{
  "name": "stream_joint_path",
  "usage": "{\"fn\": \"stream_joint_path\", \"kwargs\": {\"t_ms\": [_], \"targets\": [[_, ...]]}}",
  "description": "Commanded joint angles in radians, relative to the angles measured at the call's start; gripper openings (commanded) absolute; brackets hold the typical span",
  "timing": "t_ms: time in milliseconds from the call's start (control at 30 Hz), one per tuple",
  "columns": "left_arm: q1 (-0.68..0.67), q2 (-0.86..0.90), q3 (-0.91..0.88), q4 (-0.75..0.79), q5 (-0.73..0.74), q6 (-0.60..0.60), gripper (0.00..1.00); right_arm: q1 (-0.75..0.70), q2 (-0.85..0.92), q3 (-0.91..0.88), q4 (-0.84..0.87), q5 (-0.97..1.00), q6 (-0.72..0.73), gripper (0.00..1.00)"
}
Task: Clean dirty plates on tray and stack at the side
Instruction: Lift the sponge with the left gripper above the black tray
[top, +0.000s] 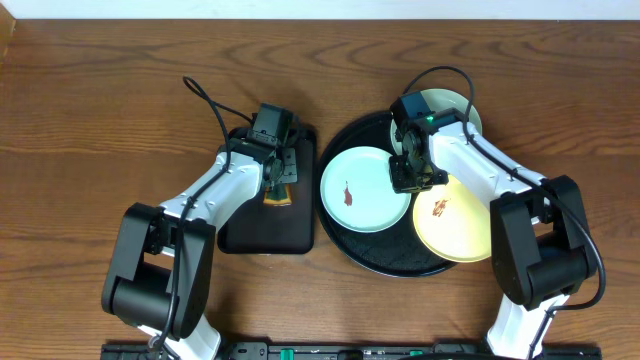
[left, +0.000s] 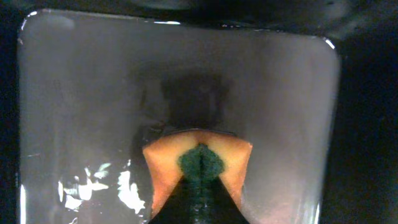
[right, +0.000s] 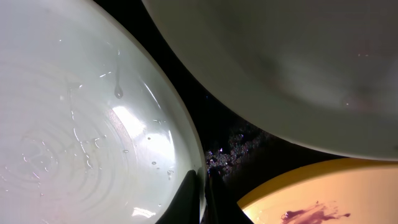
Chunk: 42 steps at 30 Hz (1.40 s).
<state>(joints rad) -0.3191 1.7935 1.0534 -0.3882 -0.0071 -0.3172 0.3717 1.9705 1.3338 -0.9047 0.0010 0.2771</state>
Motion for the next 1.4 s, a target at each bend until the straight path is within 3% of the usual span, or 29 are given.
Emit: {"fn": "stream_joint_path", "kwargs": {"t_ms": [0, 133, 267, 467, 533, 633, 800, 867, 1133, 1367], "targets": [[0.004, 0.003, 0.006, -0.059, -0.012, -0.003, 0.58, 0.005, 0.011, -0.007, -0.002, 0.01, -0.012, 0.04], [0.004, 0.003, 0.033, -0.128, -0.013, -0.003, 0.64, 0.005, 0.011, -0.007, -0.002, 0.01, -0.013, 0.03], [0.004, -0.003, 0.05, -0.151, -0.013, -0.003, 0.59, 0.005, 0.011, -0.007, -0.002, 0.01, -0.012, 0.03], [0.004, -0.055, 0.062, -0.169, -0.013, -0.002, 0.59, 0.005, 0.011, -0.007, -0.002, 0.01, -0.012, 0.03], [0.004, -0.067, 0.062, -0.169, -0.013, -0.002, 0.65, 0.005, 0.011, -0.007, -0.003, 0.01, -0.012, 0.03], [0.004, -0.068, 0.061, -0.169, -0.013, -0.002, 0.91, 0.005, 0.011, -0.007, -0.003, 0.01, -0.012, 0.03], [0.003, -0.068, 0.061, -0.179, -0.013, -0.002, 0.9, 0.005, 0.011, -0.007, -0.003, 0.01, -0.012, 0.02], [0.003, -0.068, 0.061, -0.192, -0.013, -0.002, 0.8, 0.005, 0.011, -0.007, -0.003, 0.01, -0.012, 0.03], [0.003, -0.066, 0.035, -0.185, -0.013, -0.003, 0.73, 0.005, 0.011, -0.007, -0.003, 0.01, -0.013, 0.03], [0.003, -0.066, -0.02, -0.122, -0.012, -0.004, 0.73, 0.005, 0.011, -0.007, -0.001, 0.01, -0.013, 0.03]]}}
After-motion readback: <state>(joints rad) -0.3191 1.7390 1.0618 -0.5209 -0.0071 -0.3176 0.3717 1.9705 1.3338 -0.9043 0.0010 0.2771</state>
